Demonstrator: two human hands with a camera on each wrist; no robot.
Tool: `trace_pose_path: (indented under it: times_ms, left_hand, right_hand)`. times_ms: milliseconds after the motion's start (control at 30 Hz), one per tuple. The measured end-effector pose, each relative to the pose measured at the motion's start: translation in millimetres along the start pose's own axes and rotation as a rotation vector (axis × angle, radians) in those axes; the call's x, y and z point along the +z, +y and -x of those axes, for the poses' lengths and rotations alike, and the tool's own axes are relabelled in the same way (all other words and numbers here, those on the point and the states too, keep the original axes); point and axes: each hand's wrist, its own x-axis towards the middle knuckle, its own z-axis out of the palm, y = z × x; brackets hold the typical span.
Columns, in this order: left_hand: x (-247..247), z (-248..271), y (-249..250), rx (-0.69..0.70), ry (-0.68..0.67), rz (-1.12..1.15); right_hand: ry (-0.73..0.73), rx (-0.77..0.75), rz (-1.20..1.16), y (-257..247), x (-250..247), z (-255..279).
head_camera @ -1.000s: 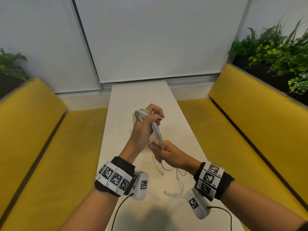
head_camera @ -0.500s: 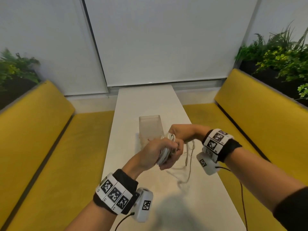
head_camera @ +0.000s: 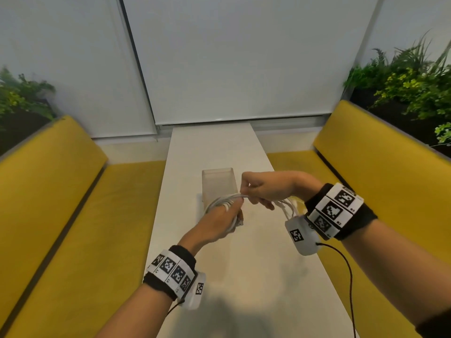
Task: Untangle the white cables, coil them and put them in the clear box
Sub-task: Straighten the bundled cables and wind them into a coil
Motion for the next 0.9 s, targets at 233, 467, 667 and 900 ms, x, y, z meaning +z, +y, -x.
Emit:
trace_pose_path:
  times_ms: [233, 467, 667, 900]
  left_hand:
    - [-2.9, -19.2, 4.9, 0.215, 0.246, 0.236]
    - [-12.2, -23.4, 21.2, 0.427, 0.365, 0.509]
    - [-21.4, -18.1, 34.8, 0.510, 0.170, 0.696]
    - [-23.5, -6.0, 47.6, 0.564, -0.050, 0.901]
  right_hand:
    - [0.409, -0.156, -0.260, -10.0, 54.9, -7.6]
    - [0.637, -0.339, -0.403, -11.2, 109.8, -9.7]
    - [0.589, -0.440, -0.505, -11.4, 121.3, -13.5]
    - [0.284, -0.376, -0.635, -2.4, 116.1, -28.0]
